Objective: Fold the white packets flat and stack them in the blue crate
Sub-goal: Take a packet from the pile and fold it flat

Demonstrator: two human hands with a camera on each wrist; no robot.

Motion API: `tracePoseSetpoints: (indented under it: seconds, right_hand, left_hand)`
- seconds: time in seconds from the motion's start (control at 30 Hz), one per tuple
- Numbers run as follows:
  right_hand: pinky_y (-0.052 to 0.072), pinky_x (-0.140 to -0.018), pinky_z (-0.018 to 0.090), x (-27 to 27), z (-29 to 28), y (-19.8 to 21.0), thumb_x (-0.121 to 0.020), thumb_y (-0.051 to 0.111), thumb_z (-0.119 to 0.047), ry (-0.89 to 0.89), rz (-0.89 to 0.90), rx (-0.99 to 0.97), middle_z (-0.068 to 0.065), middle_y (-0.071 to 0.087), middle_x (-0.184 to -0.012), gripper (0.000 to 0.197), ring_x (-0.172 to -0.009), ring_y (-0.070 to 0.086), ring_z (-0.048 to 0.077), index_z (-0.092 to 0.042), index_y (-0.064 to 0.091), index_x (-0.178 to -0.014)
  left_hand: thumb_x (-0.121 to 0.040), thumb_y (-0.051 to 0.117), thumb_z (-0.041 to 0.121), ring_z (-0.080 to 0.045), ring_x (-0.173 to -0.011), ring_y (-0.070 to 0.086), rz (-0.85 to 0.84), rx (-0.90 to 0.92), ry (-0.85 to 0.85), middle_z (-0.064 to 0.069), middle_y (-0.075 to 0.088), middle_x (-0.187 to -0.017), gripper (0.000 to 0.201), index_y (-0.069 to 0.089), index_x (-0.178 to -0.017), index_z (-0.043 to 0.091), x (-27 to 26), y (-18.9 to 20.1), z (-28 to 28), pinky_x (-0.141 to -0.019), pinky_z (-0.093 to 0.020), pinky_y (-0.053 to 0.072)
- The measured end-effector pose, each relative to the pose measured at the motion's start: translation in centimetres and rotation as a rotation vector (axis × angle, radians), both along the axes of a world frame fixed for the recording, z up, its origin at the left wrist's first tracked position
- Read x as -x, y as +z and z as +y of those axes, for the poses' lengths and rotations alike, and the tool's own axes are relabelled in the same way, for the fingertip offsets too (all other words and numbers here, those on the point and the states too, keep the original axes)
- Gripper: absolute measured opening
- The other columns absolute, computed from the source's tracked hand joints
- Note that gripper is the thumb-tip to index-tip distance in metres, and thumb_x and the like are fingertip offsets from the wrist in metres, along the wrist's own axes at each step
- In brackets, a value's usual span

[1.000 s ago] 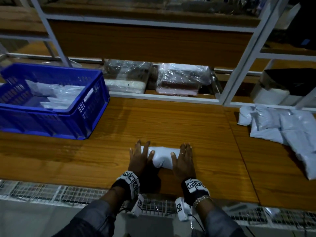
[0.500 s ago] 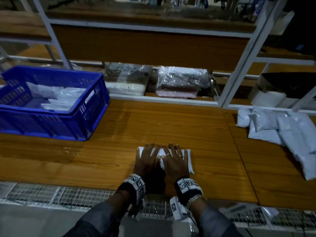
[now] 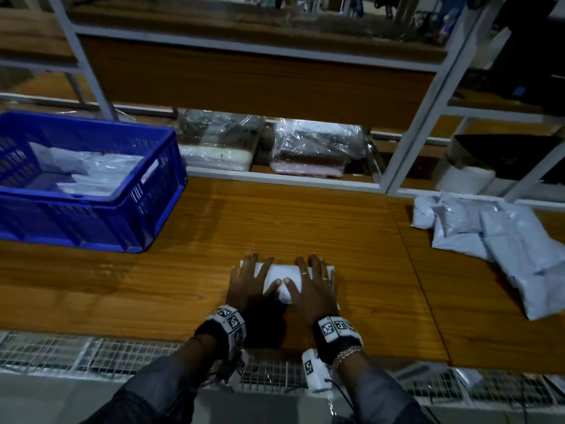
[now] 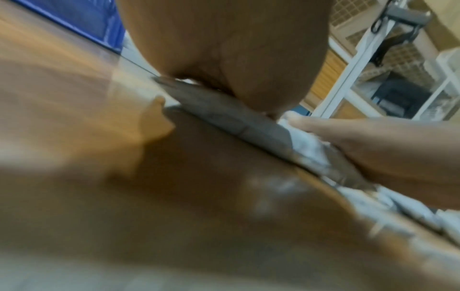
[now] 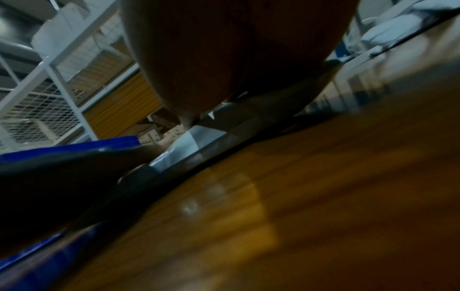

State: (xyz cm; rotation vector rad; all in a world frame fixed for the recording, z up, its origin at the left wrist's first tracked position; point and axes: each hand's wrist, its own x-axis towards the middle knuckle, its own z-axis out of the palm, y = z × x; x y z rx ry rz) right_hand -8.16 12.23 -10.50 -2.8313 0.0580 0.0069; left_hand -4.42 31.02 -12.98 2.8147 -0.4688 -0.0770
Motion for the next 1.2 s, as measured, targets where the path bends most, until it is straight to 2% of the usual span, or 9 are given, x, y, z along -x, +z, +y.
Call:
tracePoseSetpoints:
  seconds: [0.13,0.3,0.53,0.67,0.83,0.97,1.03,1.13,1.2]
  right_hand:
    - [0.010,-0.125,0.049,0.7,-1.6,-0.8,-0.091,0.033,-0.078,-0.134,0.028,-0.171,0.004,-0.002,-0.169,0.083,-0.155,-0.004,0.024,-0.033,0.019,-0.159]
    - [0.016,-0.124,0.046,0.7,-1.3,-0.8,-0.090,0.036,-0.079,-0.197,0.088,-0.242,0.004,-0.003,-0.169,0.084,-0.155,0.000,0.025,-0.033,0.020,-0.158]
    - [0.011,-0.125,0.045,0.5,-1.2,-0.6,-0.091,0.027,-0.079,-0.187,0.121,-0.188,0.007,0.003,-0.169,0.083,-0.155,0.004,0.028,-0.029,0.023,-0.157]
    - [-0.009,-0.124,0.047,0.7,-1.4,-0.3,-0.089,0.002,-0.081,-0.085,-0.010,-0.036,0.003,-0.002,-0.169,0.086,-0.155,-0.003,0.023,-0.032,0.020,-0.158]
    - [-0.013,-0.121,0.048,1.8,-0.3,-0.9,-0.093,-0.004,-0.071,0.031,-0.040,0.048,-0.010,-0.009,-0.168,0.071,-0.156,-0.005,0.018,-0.045,0.003,-0.158]
    - [-0.002,-0.121,0.056,0.6,-0.5,-1.7,-0.094,0.008,-0.065,-0.003,0.004,0.024,-0.007,0.011,-0.168,0.066,-0.155,0.007,0.021,-0.046,0.018,-0.157]
    - [0.003,-0.121,0.059,0.3,-0.4,-1.8,-0.094,0.009,-0.063,-0.008,0.020,0.035,-0.005,0.016,-0.168,0.067,-0.155,0.011,0.023,-0.044,0.023,-0.157]
    - [0.007,-0.121,0.059,0.1,-0.3,-1.2,-0.095,0.007,-0.063,-0.019,0.023,0.050,-0.003,0.016,-0.168,0.067,-0.155,0.010,0.025,-0.043,0.022,-0.157]
    - [0.004,-0.122,0.056,0.1,-0.4,-0.3,-0.098,0.008,-0.064,-0.002,0.059,0.037,-0.001,0.008,-0.169,0.064,-0.156,0.004,0.025,-0.044,0.017,-0.158]
  left_hand:
    - [-0.099,0.017,0.072,-0.050,-0.132,0.049,-0.010,0.070,0.052,-0.032,0.047,-0.145,0.078,0.054,-0.145,0.021,0.2,-1.0,0.7,-0.097,-0.070,0.043]
    - [-0.086,-0.003,0.084,-0.051,-0.149,0.017,0.004,0.103,0.068,-0.035,0.019,-0.159,0.096,0.028,-0.158,0.030,0.2,-1.2,0.2,-0.117,-0.064,0.016]
    - [-0.102,0.015,0.069,-0.058,-0.116,0.058,0.026,0.043,0.007,-0.040,0.055,-0.129,0.079,0.061,-0.138,0.016,-0.8,-0.9,0.0,-0.085,-0.073,0.046]
    - [-0.104,0.019,0.061,-0.053,-0.119,0.058,-0.008,-0.003,0.003,-0.037,0.056,-0.133,0.071,0.063,-0.138,0.015,-0.1,0.4,-0.2,-0.096,-0.067,0.045]
    - [-0.099,0.037,0.048,-0.040,-0.133,0.053,-0.111,0.038,-0.136,-0.023,0.046,-0.151,0.067,0.023,-0.159,0.024,1.6,-0.4,-0.1,-0.097,-0.063,0.048]
    - [-0.097,0.042,0.049,-0.041,-0.133,0.053,-0.038,-0.018,-0.127,-0.023,0.050,-0.148,0.058,0.050,-0.148,0.022,0.8,-0.6,-0.2,-0.099,-0.066,0.046]
    - [-0.097,0.045,0.049,-0.042,-0.133,0.052,-0.048,-0.033,-0.148,-0.023,0.051,-0.147,0.057,0.051,-0.147,0.021,0.3,-1.1,-0.1,-0.099,-0.067,0.046]
    - [-0.104,0.030,0.051,-0.040,-0.123,0.061,0.035,-0.027,-0.133,-0.022,0.059,-0.138,0.052,0.044,-0.146,0.023,-0.5,-1.1,-0.6,-0.091,-0.062,0.053]
    - [-0.104,0.012,0.061,-0.043,-0.125,0.058,0.117,-0.033,-0.149,-0.021,0.057,-0.141,0.063,0.040,-0.149,0.026,-1.0,0.0,-0.4,-0.088,-0.066,0.052]
